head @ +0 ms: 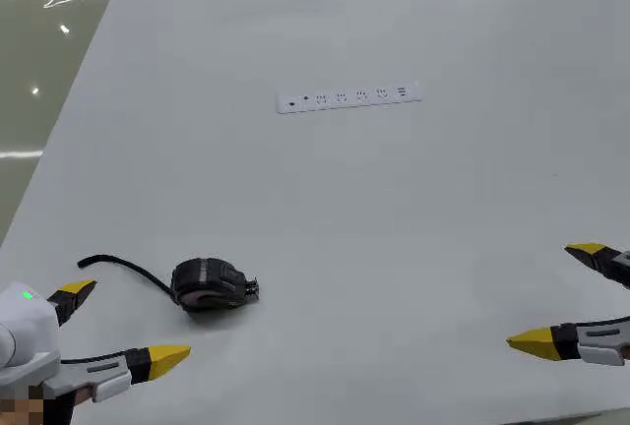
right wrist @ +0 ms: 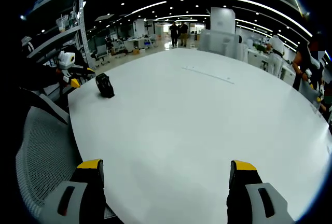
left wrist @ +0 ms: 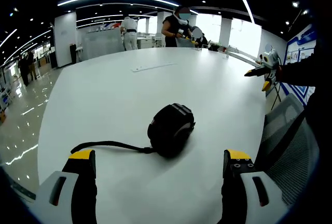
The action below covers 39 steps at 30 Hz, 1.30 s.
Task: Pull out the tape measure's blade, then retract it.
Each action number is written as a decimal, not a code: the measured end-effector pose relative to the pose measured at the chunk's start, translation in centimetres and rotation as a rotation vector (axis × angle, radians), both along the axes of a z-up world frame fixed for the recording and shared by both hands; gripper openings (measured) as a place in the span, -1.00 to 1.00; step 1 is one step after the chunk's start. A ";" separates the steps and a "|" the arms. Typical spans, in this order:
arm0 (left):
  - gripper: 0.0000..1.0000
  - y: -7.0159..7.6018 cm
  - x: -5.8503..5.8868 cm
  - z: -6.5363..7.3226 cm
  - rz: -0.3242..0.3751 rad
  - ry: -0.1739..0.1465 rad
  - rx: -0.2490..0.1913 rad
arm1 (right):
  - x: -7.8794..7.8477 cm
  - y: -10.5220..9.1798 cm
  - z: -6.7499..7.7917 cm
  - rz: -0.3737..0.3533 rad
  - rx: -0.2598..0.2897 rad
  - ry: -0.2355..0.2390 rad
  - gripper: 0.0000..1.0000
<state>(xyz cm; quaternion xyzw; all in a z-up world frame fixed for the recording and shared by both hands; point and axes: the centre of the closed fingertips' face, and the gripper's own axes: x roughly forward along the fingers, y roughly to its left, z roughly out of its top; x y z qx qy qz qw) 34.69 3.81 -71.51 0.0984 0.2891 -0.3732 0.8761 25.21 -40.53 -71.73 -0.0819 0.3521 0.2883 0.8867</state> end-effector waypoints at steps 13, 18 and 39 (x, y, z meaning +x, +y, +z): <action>0.99 0.2 -0.4 -0.2 -0.045 -0.001 0.033 | -0.3 -0.9 0.6 -0.008 -0.013 -0.018 0.98; 0.99 0.2 -0.4 -0.2 -0.048 -0.002 0.033 | -0.4 -1.5 0.4 -0.014 -0.028 -0.013 0.98; 0.99 1.8 -0.5 -1.2 -0.024 0.010 0.037 | -0.7 -2.0 -0.2 -0.023 -0.024 -0.016 0.98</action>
